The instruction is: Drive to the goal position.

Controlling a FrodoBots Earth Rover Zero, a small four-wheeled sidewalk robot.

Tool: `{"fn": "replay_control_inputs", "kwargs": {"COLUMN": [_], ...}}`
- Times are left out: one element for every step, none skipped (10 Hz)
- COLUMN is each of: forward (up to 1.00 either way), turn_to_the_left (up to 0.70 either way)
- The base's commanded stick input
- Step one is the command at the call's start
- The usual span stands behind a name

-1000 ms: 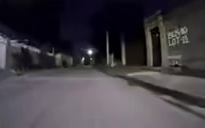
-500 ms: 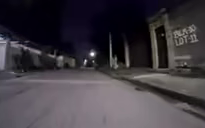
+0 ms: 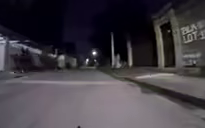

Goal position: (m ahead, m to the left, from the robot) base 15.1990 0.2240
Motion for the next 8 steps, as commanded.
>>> {"fn": "replay_control_inputs", "kwargs": {"forward": [0.7,0.7,0.7,0.7,0.7,0.7,0.7,0.7], "turn_to_the_left": [0.0,0.0,0.0,0.0,0.0,0.0,0.0,0.0]}}
